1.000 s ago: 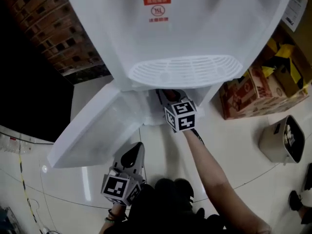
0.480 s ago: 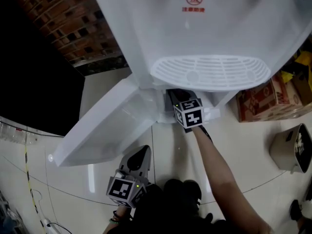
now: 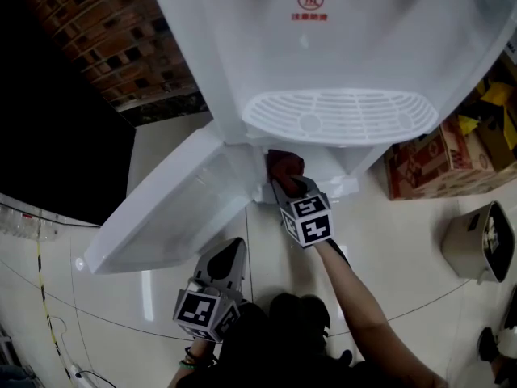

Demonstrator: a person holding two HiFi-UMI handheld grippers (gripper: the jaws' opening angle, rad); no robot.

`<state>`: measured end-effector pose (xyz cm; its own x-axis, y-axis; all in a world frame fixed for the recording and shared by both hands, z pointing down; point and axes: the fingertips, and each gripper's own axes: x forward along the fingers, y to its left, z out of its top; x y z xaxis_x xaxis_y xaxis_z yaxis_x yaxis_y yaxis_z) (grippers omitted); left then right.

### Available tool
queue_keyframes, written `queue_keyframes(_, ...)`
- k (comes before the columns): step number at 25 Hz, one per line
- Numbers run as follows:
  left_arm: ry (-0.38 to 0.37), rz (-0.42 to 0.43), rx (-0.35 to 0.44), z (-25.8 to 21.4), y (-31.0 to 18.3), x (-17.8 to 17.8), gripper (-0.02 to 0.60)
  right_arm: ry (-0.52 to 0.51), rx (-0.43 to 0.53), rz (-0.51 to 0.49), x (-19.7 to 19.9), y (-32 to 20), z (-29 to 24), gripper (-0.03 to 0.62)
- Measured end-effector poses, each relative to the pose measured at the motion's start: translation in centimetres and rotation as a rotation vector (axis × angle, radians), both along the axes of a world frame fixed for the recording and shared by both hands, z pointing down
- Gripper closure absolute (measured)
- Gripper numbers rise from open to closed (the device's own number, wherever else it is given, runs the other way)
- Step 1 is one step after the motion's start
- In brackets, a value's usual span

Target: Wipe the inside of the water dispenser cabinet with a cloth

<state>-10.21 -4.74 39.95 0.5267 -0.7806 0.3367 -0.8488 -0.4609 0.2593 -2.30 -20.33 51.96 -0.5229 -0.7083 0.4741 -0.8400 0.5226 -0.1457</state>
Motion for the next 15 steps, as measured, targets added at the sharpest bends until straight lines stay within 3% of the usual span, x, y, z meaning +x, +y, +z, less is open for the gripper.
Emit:
queue_keyframes(5, 0.004, -0.003, -0.001, 0.1, -0.1, -0.3, 0.603, -0.007, 0.066, 0.088, 3.4, -4.0, -2.1, 0.517)
queue_keyframes(15, 0.014, -0.015, -0.009, 0.3, -0.1, -0.7, 0.603, 0.091, 0.027, 0.273, 12.2, -6.9, -1.0, 0.517)
